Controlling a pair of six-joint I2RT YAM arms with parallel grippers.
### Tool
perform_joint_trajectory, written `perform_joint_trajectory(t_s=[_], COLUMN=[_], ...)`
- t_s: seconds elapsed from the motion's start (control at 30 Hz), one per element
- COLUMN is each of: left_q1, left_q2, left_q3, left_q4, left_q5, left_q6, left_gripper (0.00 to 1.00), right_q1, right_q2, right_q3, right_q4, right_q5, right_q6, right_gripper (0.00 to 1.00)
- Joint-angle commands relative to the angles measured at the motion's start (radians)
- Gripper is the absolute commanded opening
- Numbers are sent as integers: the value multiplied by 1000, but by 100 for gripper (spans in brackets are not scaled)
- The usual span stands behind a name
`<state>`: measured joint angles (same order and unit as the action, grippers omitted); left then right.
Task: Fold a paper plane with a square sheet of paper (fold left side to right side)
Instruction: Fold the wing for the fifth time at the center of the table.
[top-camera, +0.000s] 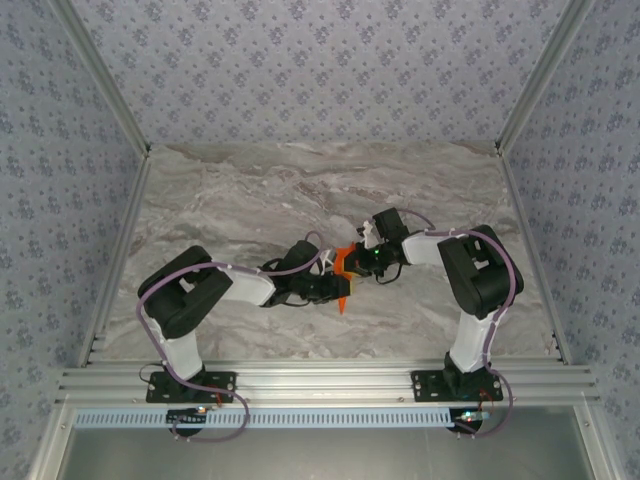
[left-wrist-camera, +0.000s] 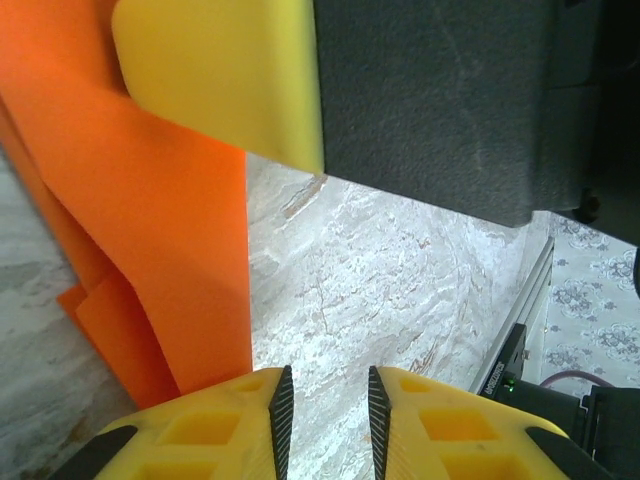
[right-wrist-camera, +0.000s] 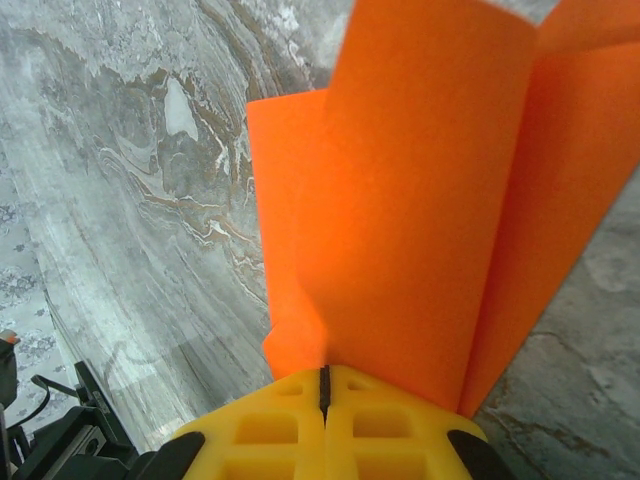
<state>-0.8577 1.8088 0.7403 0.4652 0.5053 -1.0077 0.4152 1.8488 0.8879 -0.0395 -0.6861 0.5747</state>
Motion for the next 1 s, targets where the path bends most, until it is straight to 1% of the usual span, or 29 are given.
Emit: perform_joint_trajectory(t_s=[0.0, 0.23, 0.7, 0.8, 0.97], left_q1=[-4, -19, -44, -51, -53], left_q2=[20, 17, 26, 23, -24], left_q3=[-9, -11, 0, 0, -16], left_q4=[-42, -111, -183, -204, -203], left_q5=[0, -1, 3, 0, -8], left_q6=[-2, 20, 34, 39, 47], left_gripper=[27, 26, 24, 20, 19], right_q1=[5, 7, 6, 5, 5], right_q2=[41, 44, 54, 53, 54], right_q3=[5, 14, 25, 26, 26], right_q4=[-77, -98, -116, -121, -122], right_q5=[57, 63, 69, 70, 72], right_q6=[-26, -32, -34, -35, -35], right_gripper=[2, 2, 2, 2, 2])
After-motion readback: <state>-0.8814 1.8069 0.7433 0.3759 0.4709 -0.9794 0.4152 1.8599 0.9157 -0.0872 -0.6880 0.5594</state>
